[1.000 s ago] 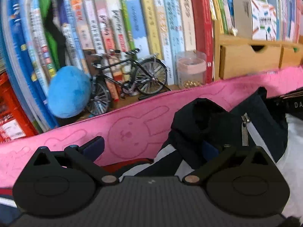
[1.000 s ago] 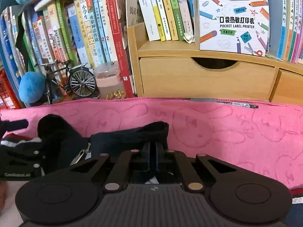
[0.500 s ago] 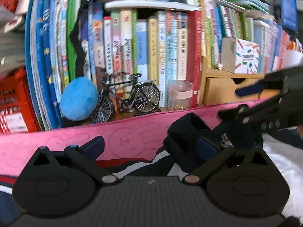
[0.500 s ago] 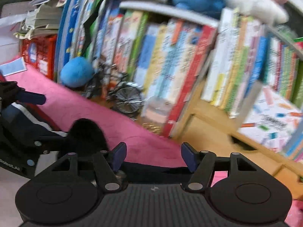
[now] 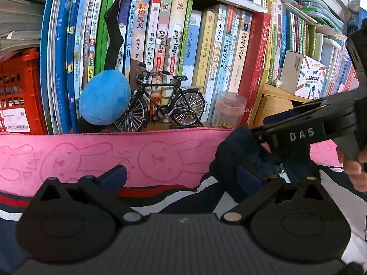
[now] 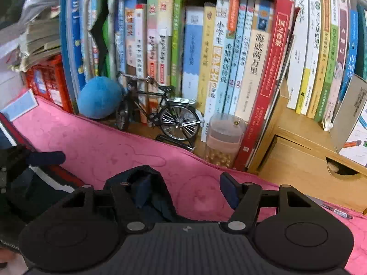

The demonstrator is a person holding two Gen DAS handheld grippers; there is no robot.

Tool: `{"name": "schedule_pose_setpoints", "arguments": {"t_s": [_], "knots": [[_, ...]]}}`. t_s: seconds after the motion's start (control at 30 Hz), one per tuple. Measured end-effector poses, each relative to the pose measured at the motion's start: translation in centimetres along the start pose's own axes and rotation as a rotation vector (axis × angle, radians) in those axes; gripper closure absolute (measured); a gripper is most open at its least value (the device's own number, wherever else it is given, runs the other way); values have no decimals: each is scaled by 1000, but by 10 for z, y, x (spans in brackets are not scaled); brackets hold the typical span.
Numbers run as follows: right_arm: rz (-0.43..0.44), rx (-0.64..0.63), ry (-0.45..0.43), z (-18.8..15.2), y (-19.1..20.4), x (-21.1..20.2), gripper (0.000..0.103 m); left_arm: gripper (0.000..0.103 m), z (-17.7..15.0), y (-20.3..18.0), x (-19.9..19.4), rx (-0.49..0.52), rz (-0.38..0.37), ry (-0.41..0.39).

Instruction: Fold clothes

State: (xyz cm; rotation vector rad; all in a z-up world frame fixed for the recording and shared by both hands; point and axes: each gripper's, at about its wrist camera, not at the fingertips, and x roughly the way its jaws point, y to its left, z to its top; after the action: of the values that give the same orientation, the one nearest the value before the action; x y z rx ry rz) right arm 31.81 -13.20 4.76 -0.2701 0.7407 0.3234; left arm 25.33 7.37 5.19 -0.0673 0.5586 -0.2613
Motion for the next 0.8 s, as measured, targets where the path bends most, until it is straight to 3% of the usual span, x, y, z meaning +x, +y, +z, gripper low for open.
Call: {"name": "schedule_pose_setpoints", "arguments": {"t_s": [0.1,0.2,0.23,0.3,0.4,0.47,0.5,0.53,0.6,0.63,0.67,0.7,0.73,0.8], "knots": [[-36,-182,73,-3,16,4,39,0,0,1,1,-7,-2,3],[-108,-261,141,-8,18,13,38,0,-1,1,2,-7,0,10],[-155,-249,120,-7,15,14,35,0,-1,2,2,-7,0,12],[-260,-187,34,-2,6,11,19,0,-1,2,2,-11,-3,11],[-400,-51,-171,5,-11,-11,19,0,0,5,3,-23,-3,20],[-413,26,-225,9,-28,-24,19,0,0,6,4,-31,-3,24],[-372,49,-228,10,-36,-29,19,0,0,7,4,-35,-2,26],[-302,57,-211,9,-42,-32,22,0,0,7,5,-38,-1,27],[-205,20,-140,3,-42,-34,38,0,1,9,6,-47,2,32],[-181,-15,-100,-3,-37,-33,53,0,1,10,6,-52,4,34],[-153,-46,-52,-9,-31,-29,76,0,1,11,7,-58,6,37],[-122,-74,0,-16,-25,-23,86,0,1,12,7,-64,7,38],[-104,-97,41,-22,-19,-16,90,0,1,13,7,-71,9,40],[-172,-121,80,-30,-17,5,90,0,1,13,7,-68,10,37]]}}
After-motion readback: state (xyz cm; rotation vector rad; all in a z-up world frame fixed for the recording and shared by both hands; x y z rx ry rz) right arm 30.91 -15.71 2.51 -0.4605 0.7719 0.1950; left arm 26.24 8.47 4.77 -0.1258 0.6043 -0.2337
